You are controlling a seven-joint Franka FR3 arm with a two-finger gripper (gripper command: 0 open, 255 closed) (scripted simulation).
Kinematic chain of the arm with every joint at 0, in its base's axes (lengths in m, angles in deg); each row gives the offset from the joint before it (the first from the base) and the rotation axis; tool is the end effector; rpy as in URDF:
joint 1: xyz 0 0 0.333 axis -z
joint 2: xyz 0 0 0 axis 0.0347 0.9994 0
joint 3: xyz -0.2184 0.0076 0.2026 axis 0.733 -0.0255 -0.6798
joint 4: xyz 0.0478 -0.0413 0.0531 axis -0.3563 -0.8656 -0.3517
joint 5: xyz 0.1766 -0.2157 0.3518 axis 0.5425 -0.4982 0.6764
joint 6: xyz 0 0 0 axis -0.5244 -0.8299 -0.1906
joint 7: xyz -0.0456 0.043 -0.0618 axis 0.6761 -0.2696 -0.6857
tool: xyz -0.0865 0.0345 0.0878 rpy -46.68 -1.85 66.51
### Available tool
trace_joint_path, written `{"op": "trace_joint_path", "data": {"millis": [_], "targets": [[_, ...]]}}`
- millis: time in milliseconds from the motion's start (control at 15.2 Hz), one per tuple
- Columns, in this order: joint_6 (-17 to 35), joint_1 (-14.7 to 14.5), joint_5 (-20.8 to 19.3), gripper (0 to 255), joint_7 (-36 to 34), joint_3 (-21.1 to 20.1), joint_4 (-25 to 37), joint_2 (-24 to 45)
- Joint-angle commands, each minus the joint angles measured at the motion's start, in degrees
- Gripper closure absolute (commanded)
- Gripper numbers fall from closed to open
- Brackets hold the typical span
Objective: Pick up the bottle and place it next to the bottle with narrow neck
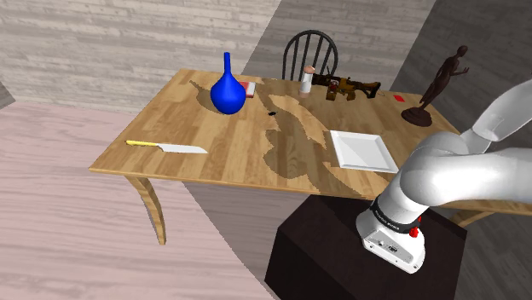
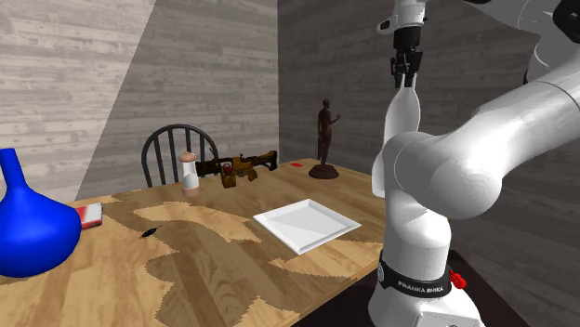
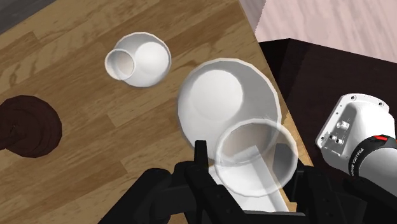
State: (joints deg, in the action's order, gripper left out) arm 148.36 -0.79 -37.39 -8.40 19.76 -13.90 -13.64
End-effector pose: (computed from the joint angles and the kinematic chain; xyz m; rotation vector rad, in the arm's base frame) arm -0.0546 -0.4721 0.6548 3.1264 0.2671 -0.0784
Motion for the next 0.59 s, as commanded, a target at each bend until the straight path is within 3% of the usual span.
{"op": "trace_joint_path", "data": {"millis": [0,528], "targets": [[0.9,0.44,-0.45,255,-0.4,0.36,-1.82,-1.05],[4.33,2.41,-2.33,255,-2.08,1.97,-9.14,-5.21]]}}
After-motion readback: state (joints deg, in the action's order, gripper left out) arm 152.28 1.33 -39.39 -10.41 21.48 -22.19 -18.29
